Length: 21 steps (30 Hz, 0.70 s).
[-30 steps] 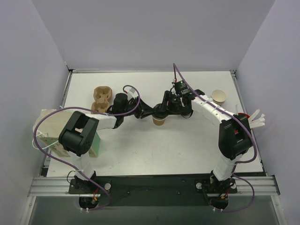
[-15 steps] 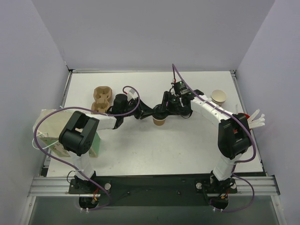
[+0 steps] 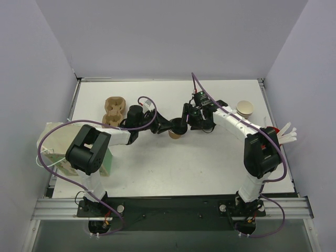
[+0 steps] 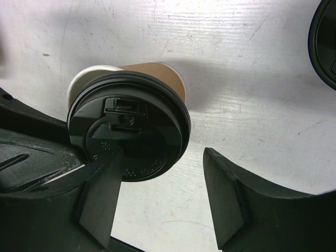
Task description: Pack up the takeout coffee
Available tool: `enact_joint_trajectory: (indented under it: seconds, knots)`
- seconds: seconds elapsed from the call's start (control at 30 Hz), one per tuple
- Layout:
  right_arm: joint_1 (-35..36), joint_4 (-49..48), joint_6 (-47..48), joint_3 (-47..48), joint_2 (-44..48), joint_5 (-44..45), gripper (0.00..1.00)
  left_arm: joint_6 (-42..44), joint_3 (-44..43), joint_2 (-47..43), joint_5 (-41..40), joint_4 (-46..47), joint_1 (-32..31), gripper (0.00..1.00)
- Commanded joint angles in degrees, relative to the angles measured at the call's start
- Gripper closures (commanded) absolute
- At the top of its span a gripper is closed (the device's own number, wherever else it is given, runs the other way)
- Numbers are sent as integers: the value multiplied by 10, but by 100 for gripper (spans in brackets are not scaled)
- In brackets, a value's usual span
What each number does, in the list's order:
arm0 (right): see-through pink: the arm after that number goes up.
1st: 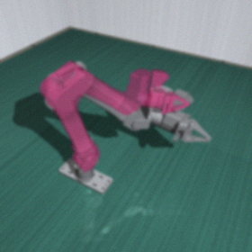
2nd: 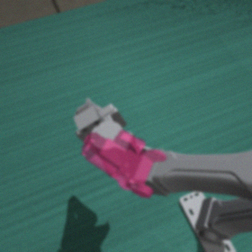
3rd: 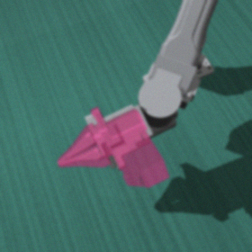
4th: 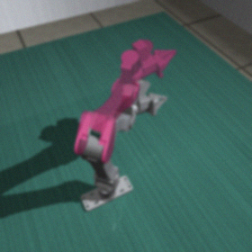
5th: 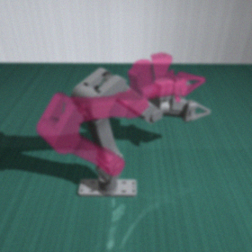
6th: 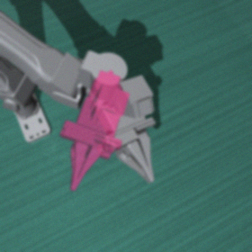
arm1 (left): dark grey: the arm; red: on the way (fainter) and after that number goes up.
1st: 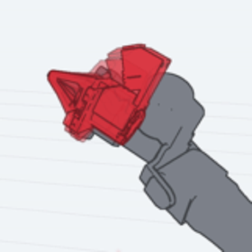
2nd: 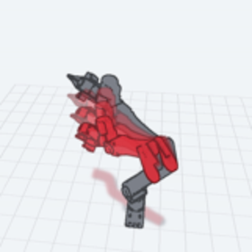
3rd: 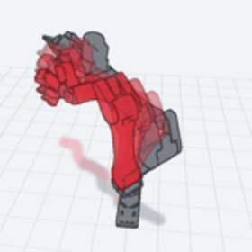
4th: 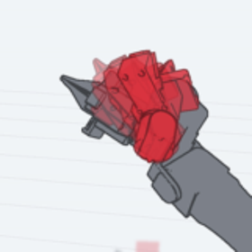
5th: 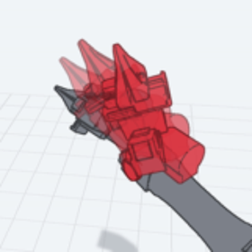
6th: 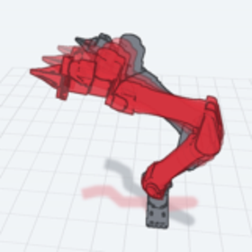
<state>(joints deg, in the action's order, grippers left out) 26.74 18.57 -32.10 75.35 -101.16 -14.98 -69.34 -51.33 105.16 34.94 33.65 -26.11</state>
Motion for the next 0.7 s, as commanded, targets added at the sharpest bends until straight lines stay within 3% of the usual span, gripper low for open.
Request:
enact_joint_trajectory:
  seconds: [0.0, 0.67]
  knots:
    - [9, 38, 15, 16, -9, 25, 43, 0, -13, -25, 13, 39, 1, 64]
    - [33, 62, 24, 65, -30, 50, 41, 11, -12, -33, 22, 20, 12, 62]
